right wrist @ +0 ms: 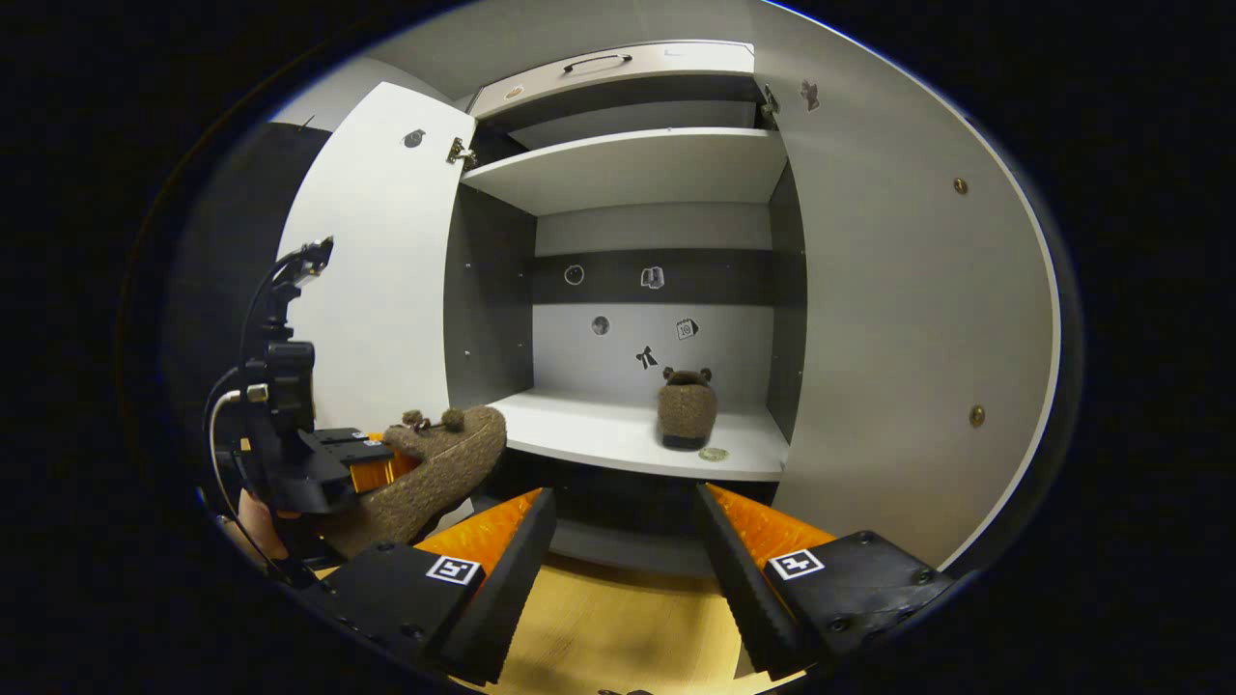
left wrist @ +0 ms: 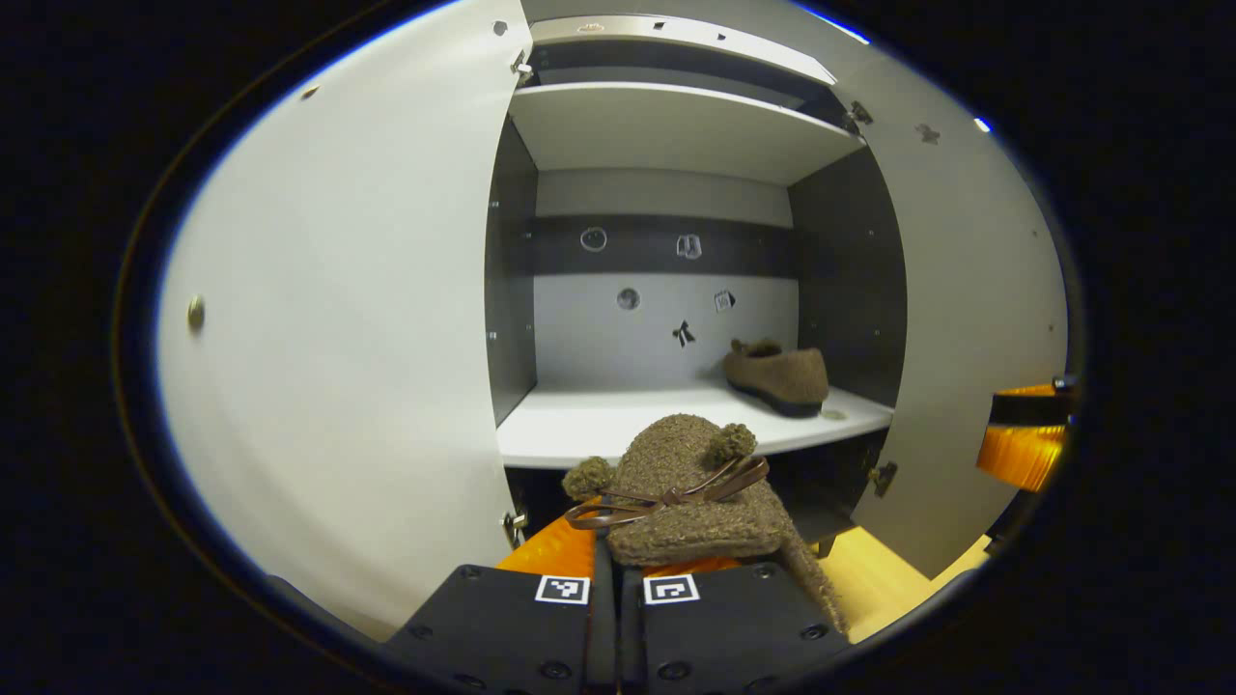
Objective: Grab one shoe with the right hand and put it into the shoe cabinet, grab the other shoe with the left hand and put it into the shoe cabinet; then close the right door with the right hand and the left door with the left hand.
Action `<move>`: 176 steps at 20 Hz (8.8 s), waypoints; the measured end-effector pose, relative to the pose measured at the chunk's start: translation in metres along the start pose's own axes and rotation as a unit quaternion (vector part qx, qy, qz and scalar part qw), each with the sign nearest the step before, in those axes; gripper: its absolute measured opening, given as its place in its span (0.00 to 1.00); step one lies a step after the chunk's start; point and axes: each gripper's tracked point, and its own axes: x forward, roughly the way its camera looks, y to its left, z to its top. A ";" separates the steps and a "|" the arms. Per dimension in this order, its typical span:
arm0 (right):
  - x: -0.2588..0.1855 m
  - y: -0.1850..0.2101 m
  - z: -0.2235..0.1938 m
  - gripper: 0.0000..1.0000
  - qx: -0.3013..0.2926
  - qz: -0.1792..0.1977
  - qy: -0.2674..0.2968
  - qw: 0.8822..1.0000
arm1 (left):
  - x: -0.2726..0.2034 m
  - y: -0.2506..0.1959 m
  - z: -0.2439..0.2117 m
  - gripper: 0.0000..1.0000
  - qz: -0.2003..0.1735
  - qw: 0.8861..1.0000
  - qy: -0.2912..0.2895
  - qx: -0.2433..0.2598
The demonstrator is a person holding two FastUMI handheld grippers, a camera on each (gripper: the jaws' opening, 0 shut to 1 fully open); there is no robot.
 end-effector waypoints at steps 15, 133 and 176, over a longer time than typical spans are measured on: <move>0.040 0.059 0.030 0.93 0.019 0.184 0.002 0.983 | 0.199 0.006 0.086 0.06 0.020 1.000 0.005 0.008; -0.044 -0.085 0.118 0.94 0.029 -0.111 -0.064 0.991 | -0.082 0.049 0.120 0.93 -0.152 0.986 -0.051 -0.038; -0.085 0.022 0.138 0.97 0.028 -0.092 -0.078 0.992 | -0.128 0.001 0.127 0.94 -0.136 0.987 -0.083 0.005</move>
